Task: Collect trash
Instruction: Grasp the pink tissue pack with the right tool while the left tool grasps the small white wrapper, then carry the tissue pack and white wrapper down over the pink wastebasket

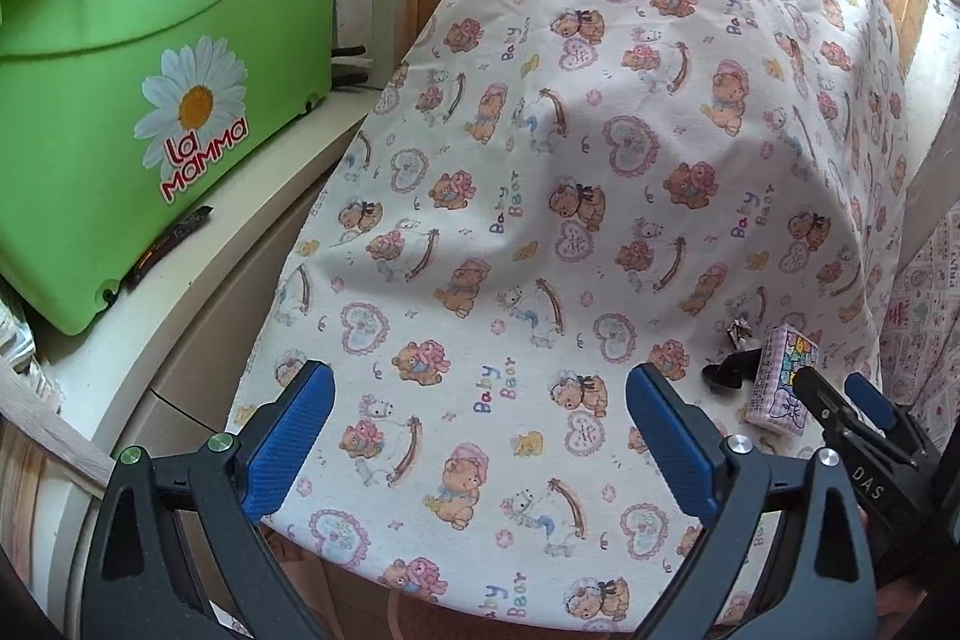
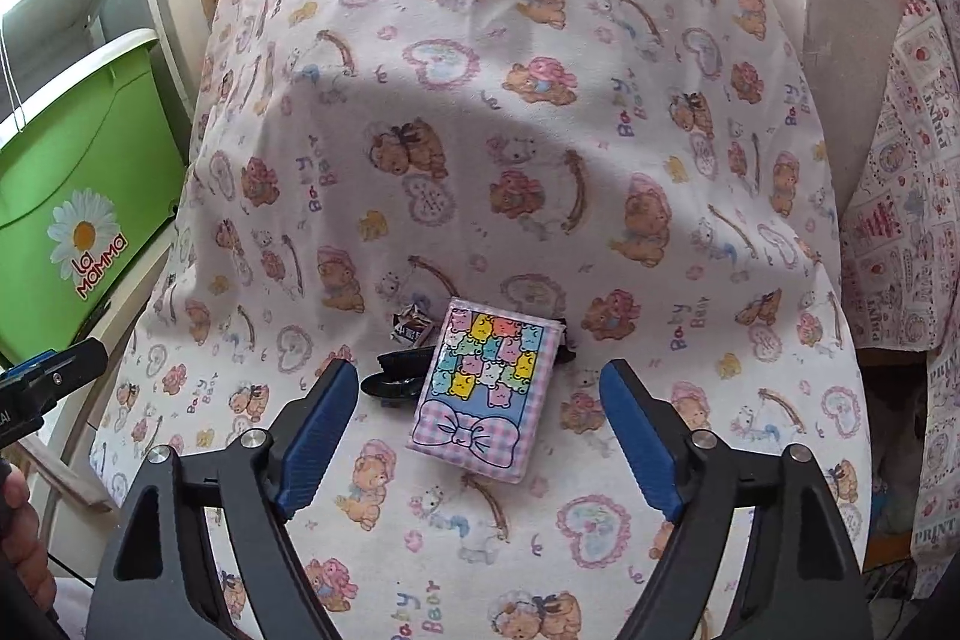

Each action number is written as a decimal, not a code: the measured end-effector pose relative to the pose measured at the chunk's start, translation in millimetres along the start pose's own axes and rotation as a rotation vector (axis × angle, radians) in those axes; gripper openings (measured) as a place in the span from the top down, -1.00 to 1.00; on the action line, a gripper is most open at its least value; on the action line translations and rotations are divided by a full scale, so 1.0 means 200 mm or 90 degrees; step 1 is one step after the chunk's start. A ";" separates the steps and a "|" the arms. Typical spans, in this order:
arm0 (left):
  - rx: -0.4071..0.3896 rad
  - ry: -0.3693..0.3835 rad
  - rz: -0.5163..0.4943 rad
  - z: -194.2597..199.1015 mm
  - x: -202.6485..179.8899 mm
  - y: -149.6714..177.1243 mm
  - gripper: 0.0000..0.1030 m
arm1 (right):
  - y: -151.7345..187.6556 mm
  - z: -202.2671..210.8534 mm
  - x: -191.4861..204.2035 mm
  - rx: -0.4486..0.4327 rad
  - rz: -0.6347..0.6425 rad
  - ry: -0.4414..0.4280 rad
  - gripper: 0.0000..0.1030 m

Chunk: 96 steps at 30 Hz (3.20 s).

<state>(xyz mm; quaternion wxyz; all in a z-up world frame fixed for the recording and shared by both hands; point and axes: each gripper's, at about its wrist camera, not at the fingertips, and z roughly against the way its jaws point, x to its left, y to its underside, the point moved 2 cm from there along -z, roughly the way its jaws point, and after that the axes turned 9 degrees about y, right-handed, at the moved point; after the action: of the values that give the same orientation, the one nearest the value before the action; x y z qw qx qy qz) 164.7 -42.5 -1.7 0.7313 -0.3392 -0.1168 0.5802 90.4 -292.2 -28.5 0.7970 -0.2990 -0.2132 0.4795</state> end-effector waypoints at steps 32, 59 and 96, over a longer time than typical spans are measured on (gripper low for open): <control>0.056 0.025 -0.015 -0.19 -0.19 0.01 -0.75 | -0.05 -0.13 -0.15 0.075 -0.065 -0.019 -0.03; 0.218 0.171 0.011 -0.73 -0.72 -0.03 0.44 | -0.09 -0.16 -0.37 0.135 -0.088 0.017 -0.04; 0.158 0.121 -0.030 -0.41 -0.60 0.03 0.66 | -0.05 -0.07 -0.28 0.101 -0.042 -0.018 -0.04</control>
<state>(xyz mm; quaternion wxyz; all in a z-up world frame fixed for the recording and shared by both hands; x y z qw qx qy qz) 170.6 -183.9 -40.1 0.7886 -0.2968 0.0176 0.5382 79.6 -350.3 -34.6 0.8304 -0.2207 -0.1958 0.4727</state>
